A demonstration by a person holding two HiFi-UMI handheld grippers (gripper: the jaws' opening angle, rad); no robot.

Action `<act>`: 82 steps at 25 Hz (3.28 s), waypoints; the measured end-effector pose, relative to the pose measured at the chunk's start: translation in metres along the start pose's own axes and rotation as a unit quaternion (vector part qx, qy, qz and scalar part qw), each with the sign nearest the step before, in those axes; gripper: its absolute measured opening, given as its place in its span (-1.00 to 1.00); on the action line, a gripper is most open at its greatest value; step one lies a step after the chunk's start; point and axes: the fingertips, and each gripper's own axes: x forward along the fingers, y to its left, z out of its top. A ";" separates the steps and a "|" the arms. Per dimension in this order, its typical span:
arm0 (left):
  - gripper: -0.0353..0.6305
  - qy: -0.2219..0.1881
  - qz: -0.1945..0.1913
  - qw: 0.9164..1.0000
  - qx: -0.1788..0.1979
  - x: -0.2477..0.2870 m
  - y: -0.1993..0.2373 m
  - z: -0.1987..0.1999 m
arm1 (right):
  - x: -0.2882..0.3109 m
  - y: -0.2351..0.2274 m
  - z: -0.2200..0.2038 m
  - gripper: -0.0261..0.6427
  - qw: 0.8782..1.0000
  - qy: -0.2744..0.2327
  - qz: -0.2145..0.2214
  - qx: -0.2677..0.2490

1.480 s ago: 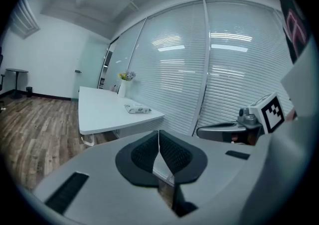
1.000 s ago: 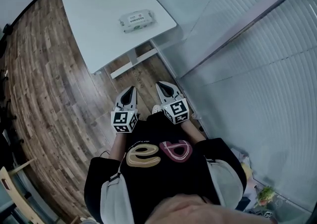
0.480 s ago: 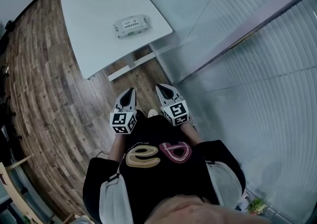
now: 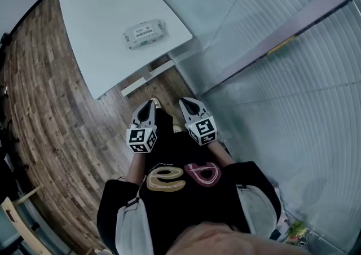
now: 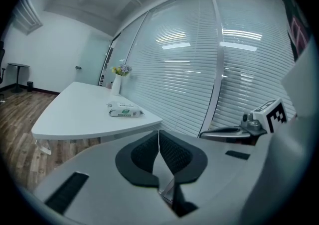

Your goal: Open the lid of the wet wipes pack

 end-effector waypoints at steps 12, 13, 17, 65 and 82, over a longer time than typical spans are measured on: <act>-0.84 -0.018 -0.006 1.000 -0.003 0.063 0.048 0.039 | 0.066 -0.031 0.031 -0.88 0.999 0.011 -0.009 -0.030; -0.84 -0.017 -0.006 1.000 -0.003 0.069 0.052 0.042 | 0.073 -0.033 0.033 -0.88 0.999 0.013 -0.007 -0.035; -0.83 -0.016 -0.015 1.000 -0.020 0.085 0.067 0.057 | 0.098 -0.031 0.039 -0.88 0.998 0.026 0.005 -0.062; -0.83 0.009 -0.023 1.000 0.000 0.193 0.198 0.126 | 0.274 -0.068 0.126 -0.88 0.997 0.034 0.006 -0.075; -0.83 0.013 0.026 1.000 -0.003 0.237 0.200 0.142 | 0.314 -0.105 0.160 -0.78 0.986 0.041 0.094 -0.133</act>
